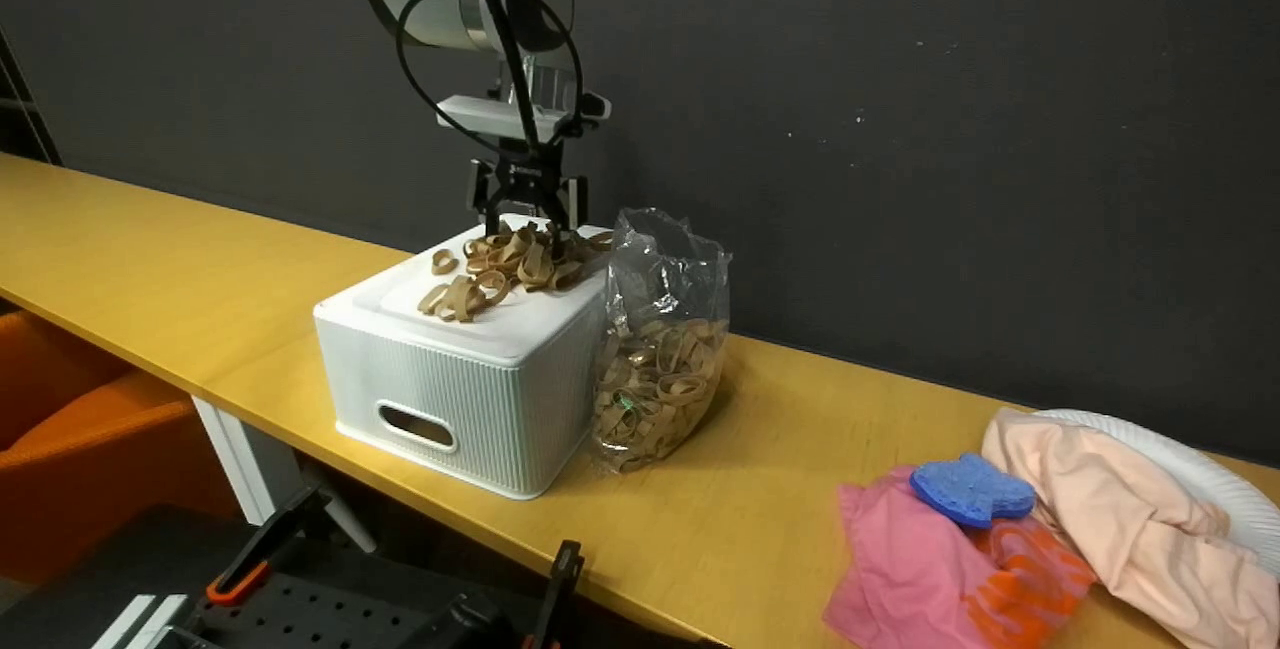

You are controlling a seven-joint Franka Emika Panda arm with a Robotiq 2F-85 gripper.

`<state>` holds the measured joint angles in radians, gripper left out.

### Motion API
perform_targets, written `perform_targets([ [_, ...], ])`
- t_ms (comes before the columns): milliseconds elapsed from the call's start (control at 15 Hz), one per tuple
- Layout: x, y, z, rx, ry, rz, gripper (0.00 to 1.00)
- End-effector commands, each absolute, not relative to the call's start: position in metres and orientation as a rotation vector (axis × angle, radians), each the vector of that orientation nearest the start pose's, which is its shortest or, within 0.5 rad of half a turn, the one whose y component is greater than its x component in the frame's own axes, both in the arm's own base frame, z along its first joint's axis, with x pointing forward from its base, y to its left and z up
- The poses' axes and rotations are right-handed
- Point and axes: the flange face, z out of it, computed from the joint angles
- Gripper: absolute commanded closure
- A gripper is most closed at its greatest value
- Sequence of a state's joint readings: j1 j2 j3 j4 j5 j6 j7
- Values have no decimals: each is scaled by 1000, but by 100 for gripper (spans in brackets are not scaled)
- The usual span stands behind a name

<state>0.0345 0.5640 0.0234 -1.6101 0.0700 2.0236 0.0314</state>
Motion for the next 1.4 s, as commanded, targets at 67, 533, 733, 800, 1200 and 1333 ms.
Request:
perform_targets([
  [67, 666, 42, 288, -3104, 33, 321, 26],
  [533, 657, 31, 288, -3117, 80, 380, 80],
  [733, 656, 22, 296, -3132, 109, 371, 99],
  [800, 657, 20, 299, -3138, 118, 365, 100],
  [1200, 662, 0, 335, -3178, 159, 295, 98],
  [1333, 665, -7, 350, -3181, 170, 256, 98],
])
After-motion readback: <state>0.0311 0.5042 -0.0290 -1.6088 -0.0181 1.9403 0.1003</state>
